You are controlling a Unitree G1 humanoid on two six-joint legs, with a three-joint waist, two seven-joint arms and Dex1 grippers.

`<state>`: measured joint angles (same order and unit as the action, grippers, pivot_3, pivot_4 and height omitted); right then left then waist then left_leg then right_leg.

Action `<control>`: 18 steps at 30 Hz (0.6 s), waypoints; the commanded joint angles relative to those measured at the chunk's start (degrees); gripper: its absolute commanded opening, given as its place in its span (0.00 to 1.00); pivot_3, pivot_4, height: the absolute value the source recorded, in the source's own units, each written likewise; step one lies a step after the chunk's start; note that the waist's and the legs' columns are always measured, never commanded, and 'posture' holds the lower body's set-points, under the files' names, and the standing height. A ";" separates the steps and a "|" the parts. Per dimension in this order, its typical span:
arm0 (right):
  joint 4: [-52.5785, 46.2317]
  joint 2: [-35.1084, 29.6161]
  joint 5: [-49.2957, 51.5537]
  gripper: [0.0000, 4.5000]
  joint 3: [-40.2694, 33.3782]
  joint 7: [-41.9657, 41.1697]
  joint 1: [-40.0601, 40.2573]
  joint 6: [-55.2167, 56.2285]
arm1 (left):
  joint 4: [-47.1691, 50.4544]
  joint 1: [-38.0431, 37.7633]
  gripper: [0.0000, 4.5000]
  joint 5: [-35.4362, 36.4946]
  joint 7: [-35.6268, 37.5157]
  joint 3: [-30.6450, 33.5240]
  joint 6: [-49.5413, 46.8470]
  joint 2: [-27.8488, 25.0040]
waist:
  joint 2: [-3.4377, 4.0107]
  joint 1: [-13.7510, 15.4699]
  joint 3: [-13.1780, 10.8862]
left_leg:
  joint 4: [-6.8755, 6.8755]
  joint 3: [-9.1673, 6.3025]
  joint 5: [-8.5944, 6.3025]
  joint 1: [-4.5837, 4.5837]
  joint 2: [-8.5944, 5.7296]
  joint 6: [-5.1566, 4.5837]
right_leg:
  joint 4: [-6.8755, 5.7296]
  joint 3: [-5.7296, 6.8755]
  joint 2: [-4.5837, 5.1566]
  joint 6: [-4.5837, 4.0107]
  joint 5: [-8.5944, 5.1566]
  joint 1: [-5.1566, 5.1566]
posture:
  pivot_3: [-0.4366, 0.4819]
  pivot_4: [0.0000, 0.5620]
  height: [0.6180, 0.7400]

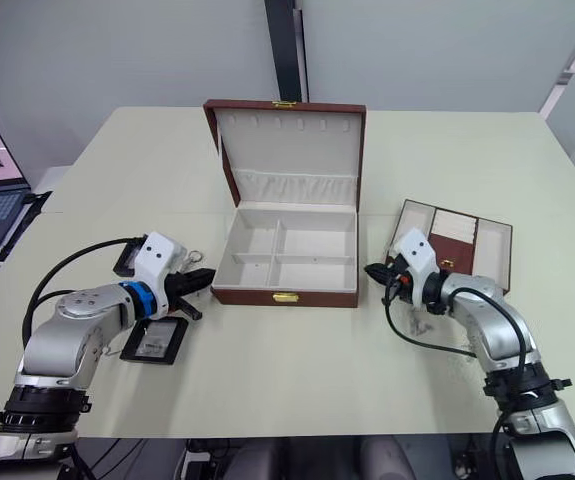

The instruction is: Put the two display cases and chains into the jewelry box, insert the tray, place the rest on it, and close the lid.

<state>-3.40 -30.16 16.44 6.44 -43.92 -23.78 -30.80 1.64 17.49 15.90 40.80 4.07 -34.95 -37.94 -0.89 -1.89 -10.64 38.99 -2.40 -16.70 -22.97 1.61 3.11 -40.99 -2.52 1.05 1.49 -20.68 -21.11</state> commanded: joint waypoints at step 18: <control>-1.03 0.73 -0.10 0.01 -0.40 0.04 -2.33 0.20 | 5.12 -2.34 0.00 1.29 1.99 -1.54 -1.31 0.89 | 0.00 -0.03 0.00 | 0.00 0.00 0.00 0.01 0.01 -0.01 | 0.00 0.00 0.00 0.00 0.00 0.00 | 0.48 0.27 1.00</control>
<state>-3.02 -29.54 16.33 6.71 -43.68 -24.78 -31.35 4.01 15.46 15.93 41.87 2.95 -36.10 -37.23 -0.88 -1.91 -10.64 38.99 -2.39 -16.70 -22.95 1.61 3.10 -40.99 -2.53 1.05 1.49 -20.68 -21.12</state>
